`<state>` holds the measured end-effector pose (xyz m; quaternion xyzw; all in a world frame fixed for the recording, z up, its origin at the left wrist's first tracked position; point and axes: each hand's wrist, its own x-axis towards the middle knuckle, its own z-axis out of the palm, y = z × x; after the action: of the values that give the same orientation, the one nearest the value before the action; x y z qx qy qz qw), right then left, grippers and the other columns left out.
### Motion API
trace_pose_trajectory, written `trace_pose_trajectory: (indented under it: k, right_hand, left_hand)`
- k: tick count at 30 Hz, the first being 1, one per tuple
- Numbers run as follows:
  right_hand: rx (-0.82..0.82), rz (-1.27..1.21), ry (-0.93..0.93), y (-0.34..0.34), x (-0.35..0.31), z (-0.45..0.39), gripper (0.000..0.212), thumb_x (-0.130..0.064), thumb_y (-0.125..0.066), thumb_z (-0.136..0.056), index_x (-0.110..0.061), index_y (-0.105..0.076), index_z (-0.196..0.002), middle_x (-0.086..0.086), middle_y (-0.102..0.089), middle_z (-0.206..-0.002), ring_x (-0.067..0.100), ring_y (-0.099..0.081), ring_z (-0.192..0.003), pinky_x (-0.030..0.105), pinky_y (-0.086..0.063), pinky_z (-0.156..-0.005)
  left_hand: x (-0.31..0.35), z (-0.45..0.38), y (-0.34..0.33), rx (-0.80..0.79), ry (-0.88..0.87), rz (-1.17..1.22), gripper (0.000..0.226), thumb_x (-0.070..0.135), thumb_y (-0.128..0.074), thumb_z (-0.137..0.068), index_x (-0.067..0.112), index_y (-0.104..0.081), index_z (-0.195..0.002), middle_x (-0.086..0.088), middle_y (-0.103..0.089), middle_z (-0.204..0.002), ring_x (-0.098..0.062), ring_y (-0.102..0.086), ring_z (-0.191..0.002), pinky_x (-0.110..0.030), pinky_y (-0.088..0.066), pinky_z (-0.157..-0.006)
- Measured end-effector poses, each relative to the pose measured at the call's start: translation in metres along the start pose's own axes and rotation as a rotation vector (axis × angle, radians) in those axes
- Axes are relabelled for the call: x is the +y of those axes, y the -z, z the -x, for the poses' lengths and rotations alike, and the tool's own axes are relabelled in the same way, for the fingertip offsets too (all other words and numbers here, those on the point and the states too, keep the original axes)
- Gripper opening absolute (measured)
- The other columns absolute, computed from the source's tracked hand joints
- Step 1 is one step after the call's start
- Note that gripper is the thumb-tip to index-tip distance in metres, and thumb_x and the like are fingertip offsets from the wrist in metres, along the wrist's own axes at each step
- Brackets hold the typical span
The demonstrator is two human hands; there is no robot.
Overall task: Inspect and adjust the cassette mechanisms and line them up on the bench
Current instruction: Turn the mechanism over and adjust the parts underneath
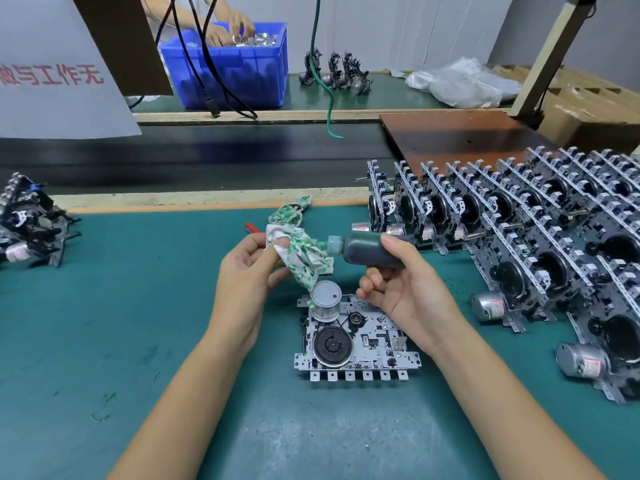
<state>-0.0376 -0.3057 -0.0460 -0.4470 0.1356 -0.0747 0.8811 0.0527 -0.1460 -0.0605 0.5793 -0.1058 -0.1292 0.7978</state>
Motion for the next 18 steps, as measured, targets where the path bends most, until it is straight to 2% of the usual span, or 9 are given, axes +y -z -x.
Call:
trace_pose_trajectory:
  k: [9,12,15,18]
  right_hand:
    - [0.003,-0.003,-0.001,-0.0008,0.0003,0.0004,0.049,-0.033,-0.059,-0.073,0.000,-0.057,-0.109,0.001,-0.047,-0.050,0.012,-0.051,-0.047,0.025,-0.051,-0.051]
    - [0.006,-0.001,-0.002,-0.0004,0.0006,0.0003,0.050,-0.033,-0.059,-0.073,0.001,-0.056,-0.110,0.001,-0.047,-0.050,0.012,-0.051,-0.047,0.025,-0.051,-0.051]
    - [0.001,0.000,-0.002,0.0001,0.0009,0.0001,0.049,-0.033,-0.059,-0.074,0.001,-0.056,-0.109,0.000,-0.047,-0.050,0.012,-0.051,-0.047,0.025,-0.052,-0.051]
    - [-0.004,0.010,-0.001,0.0005,0.0020,0.0001,0.050,-0.033,-0.060,-0.074,0.001,-0.058,-0.110,0.000,-0.047,-0.051,0.012,-0.051,-0.048,0.025,-0.052,-0.052]
  left_hand:
    - [-0.0010,0.0032,-0.0026,-0.041,-0.046,-0.016,0.004,0.008,-0.057,-0.091,0.012,-0.059,-0.091,0.005,-0.072,-0.078,-0.007,-0.067,-0.075,-0.018,-0.053,-0.067]
    - [0.0015,0.0051,-0.0037,-0.048,-0.140,-0.084,0.021,-0.001,-0.056,-0.091,0.018,-0.048,-0.095,-0.001,-0.073,-0.079,-0.010,-0.067,-0.070,-0.021,-0.054,-0.066]
    - [0.0047,0.0078,-0.0031,-0.094,-0.274,-0.206,0.041,-0.007,-0.056,-0.089,0.029,-0.051,-0.106,-0.011,-0.072,-0.083,-0.017,-0.066,-0.073,-0.032,-0.057,-0.069]
    - [0.0049,0.0088,-0.0031,-0.083,-0.340,-0.397,0.029,0.010,-0.057,-0.085,0.035,-0.066,-0.098,-0.016,-0.067,-0.085,-0.033,-0.059,-0.071,-0.057,-0.054,-0.074]
